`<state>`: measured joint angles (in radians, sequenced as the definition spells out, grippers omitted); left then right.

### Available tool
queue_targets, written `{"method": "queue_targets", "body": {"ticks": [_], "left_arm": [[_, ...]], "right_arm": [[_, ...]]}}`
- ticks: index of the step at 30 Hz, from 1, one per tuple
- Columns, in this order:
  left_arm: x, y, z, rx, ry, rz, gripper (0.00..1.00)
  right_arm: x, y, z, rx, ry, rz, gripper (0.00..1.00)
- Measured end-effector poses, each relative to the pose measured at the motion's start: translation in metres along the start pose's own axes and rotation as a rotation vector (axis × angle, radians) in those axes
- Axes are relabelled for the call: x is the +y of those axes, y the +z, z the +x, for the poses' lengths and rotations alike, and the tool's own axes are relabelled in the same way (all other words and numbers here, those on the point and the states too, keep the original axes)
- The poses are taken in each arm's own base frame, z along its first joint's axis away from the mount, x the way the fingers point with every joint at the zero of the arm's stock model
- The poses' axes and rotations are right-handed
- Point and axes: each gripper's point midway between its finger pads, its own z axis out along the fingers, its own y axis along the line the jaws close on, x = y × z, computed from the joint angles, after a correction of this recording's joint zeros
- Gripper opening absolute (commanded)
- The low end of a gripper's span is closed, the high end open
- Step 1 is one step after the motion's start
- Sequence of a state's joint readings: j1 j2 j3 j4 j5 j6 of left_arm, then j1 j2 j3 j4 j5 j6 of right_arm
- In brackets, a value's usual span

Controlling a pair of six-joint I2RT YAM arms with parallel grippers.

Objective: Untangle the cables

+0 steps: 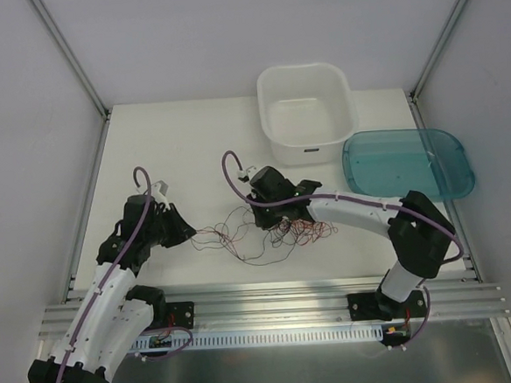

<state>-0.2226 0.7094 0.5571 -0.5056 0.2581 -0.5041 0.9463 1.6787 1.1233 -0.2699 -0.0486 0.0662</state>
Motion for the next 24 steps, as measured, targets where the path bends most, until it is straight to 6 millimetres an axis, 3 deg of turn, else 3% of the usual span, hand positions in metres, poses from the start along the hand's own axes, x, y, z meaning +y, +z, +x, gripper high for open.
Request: {"method": "queue_targets", "body": {"ticks": [3, 5, 9, 11, 14, 19, 24], "left_arm": [[0.003, -0.002, -0.005, -0.034, 0.002, -0.018, 0.04], [0.004, -0.004, -0.009, -0.060, 0.002, -0.029, 0.03], [0.009, -0.007, -0.016, -0.109, -0.011, -0.061, 0.02], [-0.005, -0.008, -0.025, -0.146, -0.023, -0.007, 0.02], [-0.015, -0.013, -0.040, -0.205, -0.032, 0.021, 0.01], [0.029, -0.013, -0.030, -0.187, -0.078, -0.195, 0.01], [0.050, -0.019, -0.026, -0.187, -0.084, -0.310, 0.07]], "right_arm": [[-0.009, -0.024, -0.013, -0.048, -0.015, 0.055, 0.01], [-0.021, -0.055, -0.032, -0.114, -0.006, 0.097, 0.00], [-0.061, -0.148, -0.080, -0.339, 0.085, 0.189, 0.01], [-0.069, -0.194, -0.092, -0.442, 0.119, 0.187, 0.01], [-0.069, -0.240, -0.090, -0.513, 0.134, 0.177, 0.01], [-0.111, -0.314, -0.089, -0.684, 0.233, 0.339, 0.01], [-0.115, -0.343, -0.078, -0.747, 0.252, 0.370, 0.01]]}}
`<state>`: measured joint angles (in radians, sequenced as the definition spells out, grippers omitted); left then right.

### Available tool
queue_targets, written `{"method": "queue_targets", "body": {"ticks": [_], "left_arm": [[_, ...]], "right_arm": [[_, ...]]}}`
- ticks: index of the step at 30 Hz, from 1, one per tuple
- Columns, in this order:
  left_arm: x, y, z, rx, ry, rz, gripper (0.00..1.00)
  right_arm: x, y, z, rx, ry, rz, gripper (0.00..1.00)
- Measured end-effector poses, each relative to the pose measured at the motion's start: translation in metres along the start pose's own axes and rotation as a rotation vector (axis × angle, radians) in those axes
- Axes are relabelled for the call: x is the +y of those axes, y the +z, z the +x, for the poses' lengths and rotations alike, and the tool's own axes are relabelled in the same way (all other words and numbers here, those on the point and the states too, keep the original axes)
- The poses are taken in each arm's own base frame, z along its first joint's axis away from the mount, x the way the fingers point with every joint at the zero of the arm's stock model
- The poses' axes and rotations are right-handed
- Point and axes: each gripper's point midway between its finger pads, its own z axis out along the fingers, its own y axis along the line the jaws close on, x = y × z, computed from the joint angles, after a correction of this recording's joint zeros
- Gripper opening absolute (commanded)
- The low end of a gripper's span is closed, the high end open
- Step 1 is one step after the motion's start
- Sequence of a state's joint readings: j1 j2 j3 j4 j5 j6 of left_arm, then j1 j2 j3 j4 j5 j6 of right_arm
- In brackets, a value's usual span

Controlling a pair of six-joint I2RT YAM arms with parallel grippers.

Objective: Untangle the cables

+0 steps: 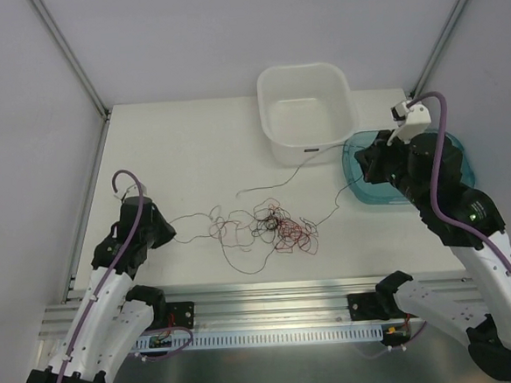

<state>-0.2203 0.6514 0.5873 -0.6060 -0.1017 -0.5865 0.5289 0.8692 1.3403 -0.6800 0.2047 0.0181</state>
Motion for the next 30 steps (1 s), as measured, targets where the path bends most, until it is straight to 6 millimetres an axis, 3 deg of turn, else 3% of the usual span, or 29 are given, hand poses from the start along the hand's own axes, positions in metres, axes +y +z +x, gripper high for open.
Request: {"method": "queue_targets", "body": {"ticks": [4, 6, 8, 13, 16, 20, 24, 30], "left_arm": [[-0.003, -0.005, -0.010, -0.008, 0.026, -0.008, 0.21], [-0.011, -0.008, -0.017, -0.020, 0.052, 0.028, 0.60], [-0.021, -0.011, -0.018, -0.016, 0.069, 0.079, 0.85], [-0.043, -0.014, -0.005, 0.048, 0.075, 0.213, 0.85], [-0.051, -0.012, 0.008, 0.106, 0.061, 0.272, 0.89], [-0.069, -0.011, 0.034, 0.210, 0.049, 0.344, 0.91], [-0.101, -0.016, 0.066, 0.301, 0.158, 0.433, 0.91], [-0.140, -0.010, 0.110, 0.415, 0.370, 0.475, 0.89]], "right_arm": [[0.007, 0.003, 0.017, 0.050, 0.000, -0.050, 0.01], [0.015, 0.009, 0.038, 0.113, 0.002, -0.102, 0.00], [0.021, 0.016, 0.062, 0.189, 0.007, -0.144, 0.01], [0.031, 0.031, 0.125, 0.379, 0.001, -0.187, 0.01], [0.031, 0.033, 0.146, 0.433, -0.005, -0.181, 0.01], [0.030, 0.036, 0.162, 0.461, 0.009, -0.168, 0.01], [0.035, 0.036, 0.178, 0.491, 0.010, -0.179, 0.01], [0.044, 0.034, 0.187, 0.502, 0.010, -0.199, 0.01]]}}
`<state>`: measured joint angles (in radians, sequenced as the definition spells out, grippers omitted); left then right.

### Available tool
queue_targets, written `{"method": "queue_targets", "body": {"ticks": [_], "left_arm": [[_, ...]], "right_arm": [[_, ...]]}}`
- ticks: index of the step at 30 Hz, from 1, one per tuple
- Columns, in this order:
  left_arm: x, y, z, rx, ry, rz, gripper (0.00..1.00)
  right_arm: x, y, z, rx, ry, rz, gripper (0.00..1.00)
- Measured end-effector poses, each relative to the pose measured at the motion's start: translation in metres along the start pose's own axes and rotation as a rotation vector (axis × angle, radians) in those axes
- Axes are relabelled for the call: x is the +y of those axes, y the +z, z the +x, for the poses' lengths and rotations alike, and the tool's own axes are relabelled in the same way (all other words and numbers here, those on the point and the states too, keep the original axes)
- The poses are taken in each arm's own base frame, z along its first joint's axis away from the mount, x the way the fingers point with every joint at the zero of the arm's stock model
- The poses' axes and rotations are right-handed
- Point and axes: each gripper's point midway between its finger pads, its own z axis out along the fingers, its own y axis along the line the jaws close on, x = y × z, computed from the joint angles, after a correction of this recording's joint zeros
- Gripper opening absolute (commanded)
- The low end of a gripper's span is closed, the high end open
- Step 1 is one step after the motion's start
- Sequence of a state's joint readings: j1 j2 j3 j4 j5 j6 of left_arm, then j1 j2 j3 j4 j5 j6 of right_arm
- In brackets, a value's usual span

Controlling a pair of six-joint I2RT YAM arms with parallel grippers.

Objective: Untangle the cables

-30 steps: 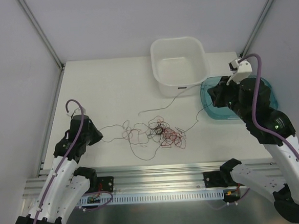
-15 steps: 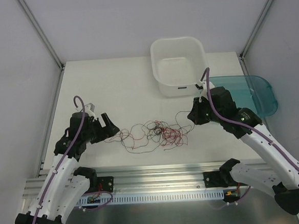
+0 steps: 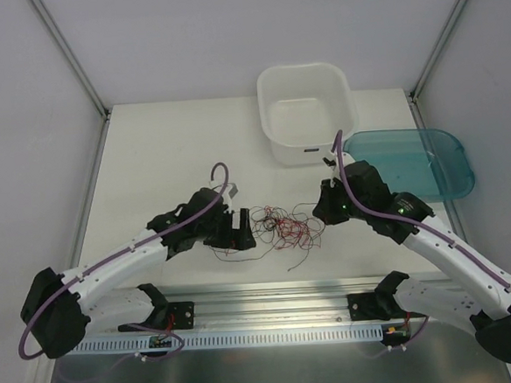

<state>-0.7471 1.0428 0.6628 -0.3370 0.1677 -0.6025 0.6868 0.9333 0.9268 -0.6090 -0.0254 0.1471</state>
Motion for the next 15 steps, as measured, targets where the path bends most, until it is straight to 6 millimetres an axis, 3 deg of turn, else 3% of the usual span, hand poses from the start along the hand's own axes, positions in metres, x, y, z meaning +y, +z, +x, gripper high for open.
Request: {"method": "queue_targets", "body": {"ticks": [4, 9, 15], "left_arm": [[-0.025, 0.019, 0.004, 0.036, 0.191, 0.006, 0.86], [-0.032, 0.037, 0.019, 0.082, 0.358, -0.018, 0.79], [-0.020, 0.062, 0.027, 0.132, 0.419, -0.113, 0.49]], "right_arm": [[-0.001, 0.002, 0.005, 0.003, 0.008, 0.001, 0.01], [-0.002, 0.002, 0.008, -0.002, 0.021, 0.003, 0.01], [-0.001, -0.001, 0.007, -0.013, 0.027, -0.003, 0.01]]}}
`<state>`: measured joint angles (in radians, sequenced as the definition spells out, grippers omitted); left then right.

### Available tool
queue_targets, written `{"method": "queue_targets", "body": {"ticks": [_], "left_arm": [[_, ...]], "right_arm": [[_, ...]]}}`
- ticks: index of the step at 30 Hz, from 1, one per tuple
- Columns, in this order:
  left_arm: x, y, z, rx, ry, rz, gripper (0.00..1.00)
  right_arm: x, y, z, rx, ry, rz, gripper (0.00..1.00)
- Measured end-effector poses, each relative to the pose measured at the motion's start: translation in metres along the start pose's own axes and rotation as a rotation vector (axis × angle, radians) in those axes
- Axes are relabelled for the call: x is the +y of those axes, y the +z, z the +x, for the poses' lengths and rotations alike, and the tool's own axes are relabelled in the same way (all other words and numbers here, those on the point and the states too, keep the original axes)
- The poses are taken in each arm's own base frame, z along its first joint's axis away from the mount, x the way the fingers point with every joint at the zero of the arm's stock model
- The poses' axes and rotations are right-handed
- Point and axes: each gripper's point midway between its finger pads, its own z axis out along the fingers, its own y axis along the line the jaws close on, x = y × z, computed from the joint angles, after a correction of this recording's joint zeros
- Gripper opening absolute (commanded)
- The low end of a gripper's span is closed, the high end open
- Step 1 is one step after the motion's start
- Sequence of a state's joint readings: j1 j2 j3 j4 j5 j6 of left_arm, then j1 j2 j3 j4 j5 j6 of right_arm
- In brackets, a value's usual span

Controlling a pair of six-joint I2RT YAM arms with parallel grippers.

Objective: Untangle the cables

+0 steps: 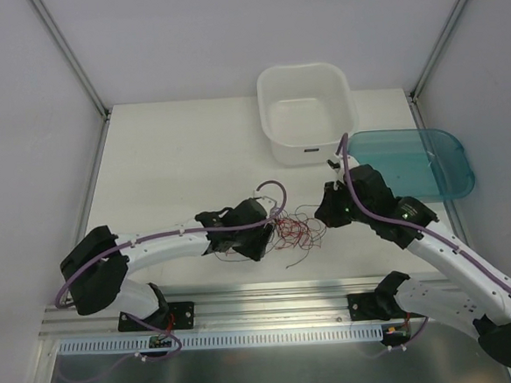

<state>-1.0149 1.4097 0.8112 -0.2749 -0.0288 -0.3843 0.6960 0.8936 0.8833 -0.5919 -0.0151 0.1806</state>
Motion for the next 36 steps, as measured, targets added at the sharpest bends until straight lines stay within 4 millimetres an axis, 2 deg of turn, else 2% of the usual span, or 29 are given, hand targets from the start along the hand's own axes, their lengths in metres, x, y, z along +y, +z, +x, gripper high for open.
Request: {"method": "queue_targets", "body": {"ticks": [1, 3, 5, 7, 11, 15, 18, 22, 26, 28, 31, 32, 36], "left_arm": [[0.004, 0.005, 0.001, 0.010, -0.002, -0.023, 0.42], [0.011, 0.011, 0.001, 0.024, -0.005, -0.074, 0.37], [0.017, 0.016, -0.003, 0.027, -0.016, -0.114, 0.35], [0.021, 0.017, -0.011, 0.018, -0.028, -0.138, 0.38], [0.014, 0.013, -0.038, -0.037, -0.068, -0.129, 0.52], [0.000, 0.008, -0.064, -0.095, -0.133, -0.091, 0.61], [-0.011, 0.012, -0.077, -0.116, -0.180, -0.059, 0.64], [-0.021, 0.035, -0.089, -0.104, -0.236, -0.047, 0.66], [-0.024, 0.068, -0.084, -0.048, -0.288, -0.066, 0.65], [-0.022, 0.084, -0.077, -0.020, -0.318, -0.083, 0.61], [-0.022, 0.088, -0.080, -0.036, -0.363, -0.093, 0.42], [-0.020, 0.089, -0.080, -0.039, -0.373, -0.101, 0.30], [-0.003, 0.090, -0.074, -0.053, -0.437, -0.147, 0.00]], "right_arm": [[0.000, -0.003, -0.001, -0.003, -0.001, 0.001, 0.01], [0.002, -0.011, -0.008, -0.017, -0.002, 0.003, 0.01], [0.008, -0.024, -0.023, -0.061, -0.004, -0.009, 0.01], [0.015, -0.038, -0.039, -0.112, -0.006, -0.026, 0.01], [0.026, -0.065, -0.065, -0.208, -0.008, -0.061, 0.01], [0.025, -0.072, -0.066, -0.226, -0.006, -0.061, 0.01], [0.024, -0.071, -0.065, -0.219, -0.003, -0.054, 0.01], [0.021, -0.067, -0.061, -0.208, 0.002, -0.044, 0.01], [0.019, -0.063, -0.055, -0.195, 0.017, -0.040, 0.01], [0.017, -0.060, -0.050, -0.185, 0.024, -0.036, 0.01], [0.015, -0.059, -0.046, -0.177, 0.031, -0.032, 0.01], [0.014, -0.060, -0.046, -0.180, 0.031, -0.031, 0.01], [0.008, -0.072, -0.045, -0.207, 0.028, -0.011, 0.00]]}}
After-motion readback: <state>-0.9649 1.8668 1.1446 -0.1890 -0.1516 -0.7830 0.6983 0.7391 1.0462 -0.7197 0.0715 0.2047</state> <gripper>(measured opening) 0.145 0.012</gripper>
